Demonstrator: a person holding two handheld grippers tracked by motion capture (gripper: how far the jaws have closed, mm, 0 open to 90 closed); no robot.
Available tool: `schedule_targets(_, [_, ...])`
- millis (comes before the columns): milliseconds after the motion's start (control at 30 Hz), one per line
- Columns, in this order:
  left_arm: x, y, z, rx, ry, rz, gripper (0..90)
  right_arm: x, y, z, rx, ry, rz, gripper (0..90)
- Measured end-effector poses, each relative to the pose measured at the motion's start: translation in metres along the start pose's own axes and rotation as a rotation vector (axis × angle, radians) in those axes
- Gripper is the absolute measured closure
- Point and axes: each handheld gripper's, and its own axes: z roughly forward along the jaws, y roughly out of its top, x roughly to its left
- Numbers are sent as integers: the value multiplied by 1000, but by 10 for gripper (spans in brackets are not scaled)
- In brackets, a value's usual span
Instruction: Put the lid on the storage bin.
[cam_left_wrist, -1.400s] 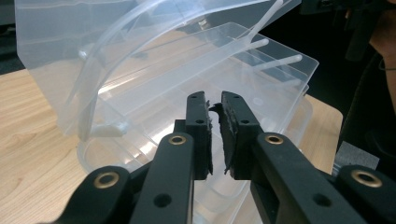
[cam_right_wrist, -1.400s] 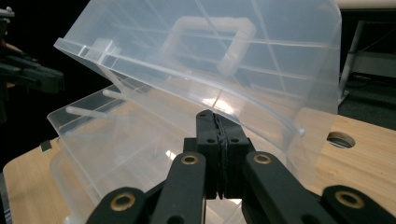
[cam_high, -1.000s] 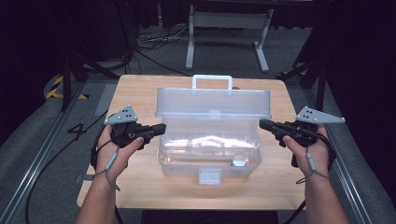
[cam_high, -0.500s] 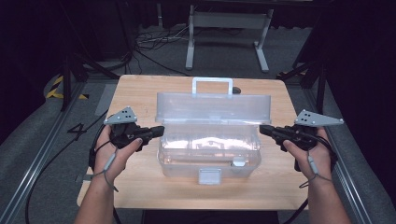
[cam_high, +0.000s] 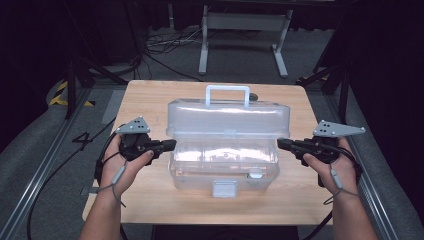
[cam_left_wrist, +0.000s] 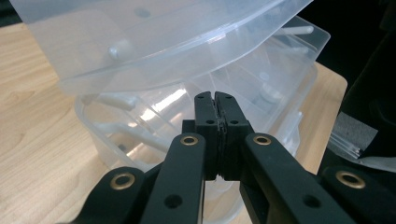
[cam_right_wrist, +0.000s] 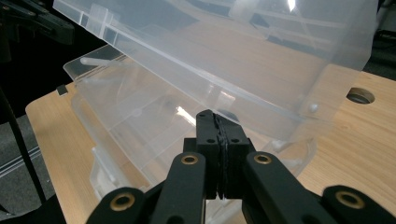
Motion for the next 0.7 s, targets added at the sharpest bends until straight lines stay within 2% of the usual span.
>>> schedule_targets(67, [0, 1, -1, 34, 3, -4, 889, 0, 0, 0, 9, 4, -2, 886])
schedule_targets(233, [-1, 2, -2, 74, 7, -11, 893, 1, -1, 1, 39, 10, -5, 886])
schedule_targets(700, [-3, 2, -1, 118, 6, -35, 898, 3, -3, 2, 118, 26, -14, 885])
